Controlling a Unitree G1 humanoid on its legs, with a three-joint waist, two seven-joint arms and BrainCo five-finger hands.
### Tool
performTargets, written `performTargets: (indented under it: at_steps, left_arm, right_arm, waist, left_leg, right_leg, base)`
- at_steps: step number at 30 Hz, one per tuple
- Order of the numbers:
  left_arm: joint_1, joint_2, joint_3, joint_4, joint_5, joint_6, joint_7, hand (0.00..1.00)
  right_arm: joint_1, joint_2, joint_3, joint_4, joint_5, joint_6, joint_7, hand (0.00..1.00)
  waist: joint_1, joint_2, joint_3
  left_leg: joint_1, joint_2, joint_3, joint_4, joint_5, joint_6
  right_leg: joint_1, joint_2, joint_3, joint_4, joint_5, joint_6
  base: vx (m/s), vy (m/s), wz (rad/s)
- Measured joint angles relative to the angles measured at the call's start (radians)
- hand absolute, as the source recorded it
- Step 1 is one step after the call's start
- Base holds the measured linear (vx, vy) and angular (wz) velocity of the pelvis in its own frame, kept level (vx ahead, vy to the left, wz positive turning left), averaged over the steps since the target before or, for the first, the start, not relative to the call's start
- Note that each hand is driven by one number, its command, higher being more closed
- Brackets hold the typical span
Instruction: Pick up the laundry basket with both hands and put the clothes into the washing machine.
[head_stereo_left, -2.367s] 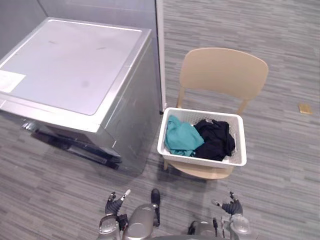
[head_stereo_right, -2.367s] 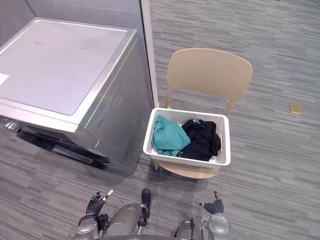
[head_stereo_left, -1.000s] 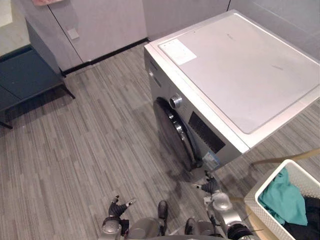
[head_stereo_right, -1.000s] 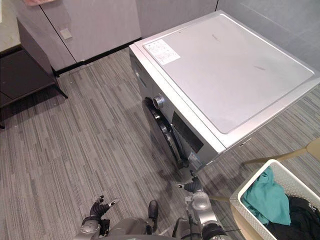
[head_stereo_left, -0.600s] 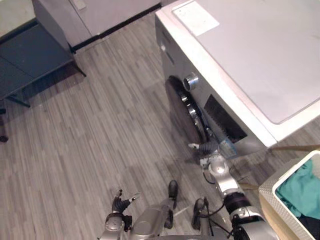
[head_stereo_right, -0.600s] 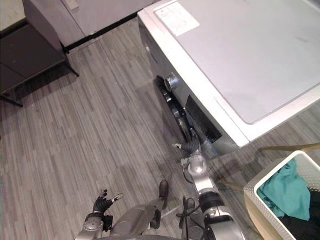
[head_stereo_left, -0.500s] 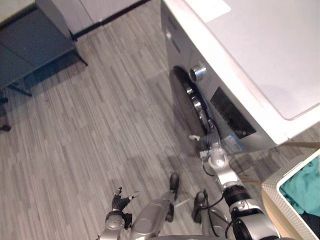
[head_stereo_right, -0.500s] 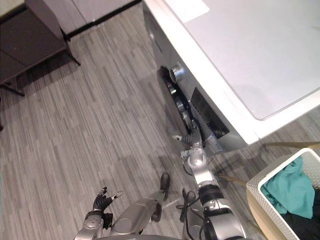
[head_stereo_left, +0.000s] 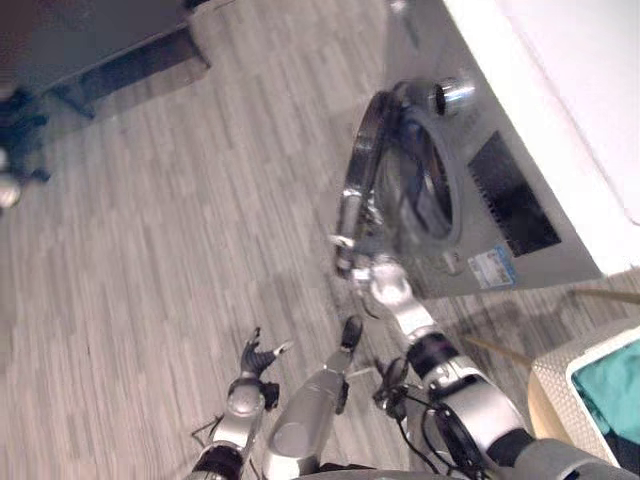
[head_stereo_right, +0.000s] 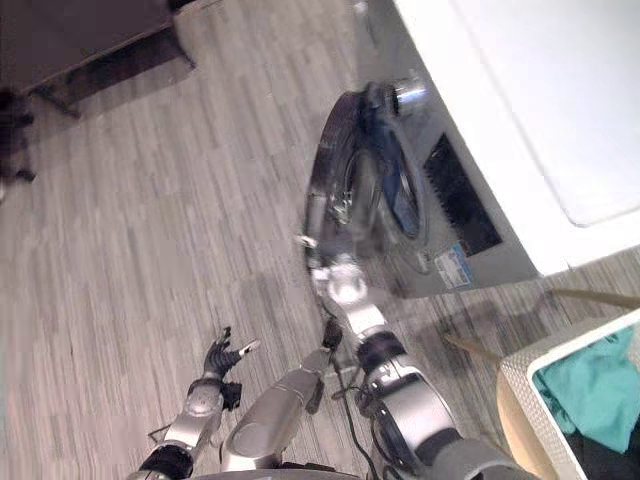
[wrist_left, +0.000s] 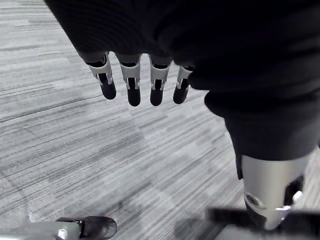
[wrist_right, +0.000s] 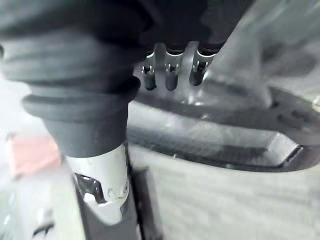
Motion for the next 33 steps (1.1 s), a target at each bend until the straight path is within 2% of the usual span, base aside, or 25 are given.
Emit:
performTargets:
  at_steps: [1,2,5,8,10,12,15,17,20,21,22,23,25,26,27,29,31,33]
  left_arm:
    - [-0.006,0.001,-0.006,-0.009,0.0,-0.001,0.001,0.0]
    - [-0.006,0.0,-0.009,-0.009,0.0,-0.001,0.001,0.0]
    - [-0.001,0.003,-0.031,-0.009,0.0,-0.001,0.001,0.0]
    - [-0.024,0.004,-0.032,-0.009,0.0,0.0,0.002,0.0]
    - [-0.044,0.007,-0.029,-0.016,0.0,0.001,0.002,0.0]
    - [-0.076,0.023,-0.03,-0.037,0.0,0.004,0.003,0.0]
    - [-0.162,0.042,-0.03,-0.076,0.001,0.012,0.019,0.0]
    - [-0.246,0.062,-0.028,-0.086,0.001,0.015,0.031,0.0]
    - [-0.389,0.138,-0.013,-0.07,0.002,0.018,0.071,0.0]
    - [-0.43,0.155,-0.001,-0.048,0.002,0.019,0.078,0.0]
    - [-0.533,0.208,0.031,0.027,0.001,0.024,0.102,0.0]
    - [-0.567,0.236,0.042,0.052,0.001,0.026,0.111,0.0]
    - [-0.682,0.362,0.05,0.136,0.001,0.033,0.133,0.0]
    - [-0.7,0.39,0.051,0.146,0.001,0.036,0.135,0.0]
    - [-0.73,0.424,0.058,0.161,-0.003,0.065,0.161,0.0]
    - [-0.721,0.449,0.107,0.199,0.0,0.07,0.172,0.0]
    - [-0.707,0.446,0.115,0.2,0.0,0.068,0.172,0.0]
    - [-0.712,0.449,0.135,0.199,-0.001,0.071,0.17,0.0]
  right_arm:
    - [-0.055,0.002,-0.001,-0.024,0.0,-0.016,0.014,0.0]
    - [-0.074,0.002,-0.004,-0.036,0.0,-0.021,0.014,0.0]
    - [-0.072,-0.019,-0.005,-0.087,0.001,-0.035,0.013,0.0]
    - [0.037,-0.071,-0.004,-0.175,0.0,-0.035,0.013,0.0]
    - [0.144,-0.109,-0.013,-0.228,-0.009,-0.032,0.012,0.0]
    - [0.291,-0.152,-0.026,-0.3,-0.046,-0.023,0.013,0.0]
    - [0.473,-0.207,-0.037,-0.423,-0.088,-0.015,0.03,0.0]
    - [0.576,-0.214,-0.068,-0.491,-0.097,-0.017,0.058,0.0]
    - [0.696,-0.213,-0.098,-0.507,-0.093,-0.035,0.106,0.0]
    - [0.717,-0.213,-0.11,-0.507,-0.094,-0.039,0.114,0.0]
    - [0.754,-0.212,-0.141,-0.504,-0.098,-0.044,0.125,0.0]
    - [0.766,-0.212,-0.154,-0.498,-0.1,-0.046,0.125,0.0]
    - [0.804,-0.195,-0.22,-0.495,-0.105,-0.056,0.123,0.0]
    - [0.813,-0.193,-0.235,-0.495,-0.105,-0.059,0.123,0.0]
    - [0.83,-0.192,-0.26,-0.495,-0.104,-0.071,0.121,0.0]
    - [0.857,-0.2,-0.266,-0.5,-0.104,-0.09,0.121,0.0]
    - [0.879,-0.198,-0.267,-0.504,-0.104,-0.095,0.12,0.0]
    - [0.924,-0.178,-0.261,-0.582,-0.103,-0.096,0.121,0.0]
  waist:
    - [0.02,-0.002,0.002]
    - [0.024,-0.002,0.003]
    - [0.02,-0.018,0.011]
    - [0.01,-0.048,0.03]
    - [-0.011,-0.065,0.041]
    - [-0.056,-0.092,0.052]
    - [-0.097,-0.108,0.055]
    - [-0.106,-0.115,0.054]
    - [-0.153,-0.146,0.048]
    - [-0.157,-0.158,0.049]
    - [-0.173,-0.184,0.049]
    - [-0.187,-0.192,0.049]
    - [-0.229,-0.233,0.048]
    - [-0.238,-0.239,0.048]
    - [-0.248,-0.244,0.049]
    - [-0.255,-0.246,0.049]
    - [-0.251,-0.249,0.05]
    - [-0.254,-0.252,0.05]
  left_leg:
    - [-0.015,0.0,-0.017,-0.003,0.011,-0.009]
    - [-0.02,0.0,-0.029,-0.003,0.013,-0.012]
    - [-0.017,0.0,-0.028,-0.003,0.014,-0.013]
    - [-0.018,0.011,0.031,-0.005,0.014,-0.013]
    - [-0.02,0.028,0.078,-0.006,0.013,-0.012]
    - [-0.024,0.044,0.125,-0.008,0.01,-0.008]
    - [-0.032,0.062,0.174,-0.026,0.01,-0.007]
    - [-0.037,0.068,0.193,-0.035,0.01,-0.007]
    - [-0.058,0.075,0.216,-0.04,0.015,-0.001]
    - [-0.064,0.076,0.223,-0.04,0.015,-0.001]
    - [-0.083,0.082,0.24,-0.04,0.022,0.007]
    - [-0.091,0.084,0.242,-0.04,0.022,0.008]
    - [-0.113,0.089,0.27,-0.04,0.024,0.009]
    - [-0.117,0.089,0.277,-0.04,0.024,0.01]
    - [-0.124,0.094,0.288,-0.04,0.024,0.01]
    - [-0.129,0.097,0.301,-0.04,0.024,0.01]
    - [-0.137,0.108,0.313,-0.04,0.024,0.01]
    - [-0.154,0.119,0.323,-0.04,0.023,0.01]
  right_leg:
    - [-0.015,0.002,0.001,0.017,0.0,0.0]
    - [-0.018,0.003,0.001,0.022,0.0,0.0]
    - [-0.021,0.01,0.045,0.026,-0.001,0.001]
    - [-0.044,0.021,0.115,0.007,0.008,0.0]
    - [-0.054,0.039,0.16,-0.015,0.035,0.006]
    - [-0.072,0.055,0.207,-0.041,0.056,0.015]
    - [-0.108,0.07,0.253,-0.047,0.078,0.015]
    - [-0.13,0.075,0.27,-0.044,0.081,0.015]
    - [-0.168,0.081,0.288,-0.034,0.087,0.006]
    - [-0.179,0.083,0.298,-0.031,0.088,0.005]
    - [-0.203,0.09,0.311,-0.028,0.097,0.005]
    - [-0.214,0.091,0.313,-0.028,0.101,0.009]
    - [-0.247,0.097,0.336,-0.03,0.112,0.013]
    - [-0.252,0.098,0.342,-0.033,0.116,0.012]
    - [-0.257,0.106,0.356,-0.05,0.133,0.019]
    - [-0.262,0.111,0.373,-0.07,0.145,0.022]
    - [-0.263,0.125,0.388,-0.1,0.17,0.025]
    - [-0.27,0.138,0.39,-0.126,0.191,0.016]
  base:
    - [0.03,-0.146,0.61]
    - [0.04,-0.144,0.54]
    - [0.05,-0.057,0.11]
    - [-0.01,-0.005,-0.62]
    - [-0.07,0.011,-0.81]
    - [-0.09,0.021,-0.73]
    - [-0.1,0.005,-0.61]
    - [-0.08,-0.029,-0.4]
    - [-0.04,-0.042,-0.24]
    - [-0.02,-0.038,-0.37]
    - [0.01,-0.035,-0.33]
    - [0.01,-0.033,-0.35]
    - [0.02,-0.012,-0.34]
    - [0.03,0.004,-0.4]
    - [0.03,0.009,-0.32]
    - [0.02,0.009,-0.38]
    - [0.0,0.0,-0.3]
    - [-0.05,-0.01,-0.16]
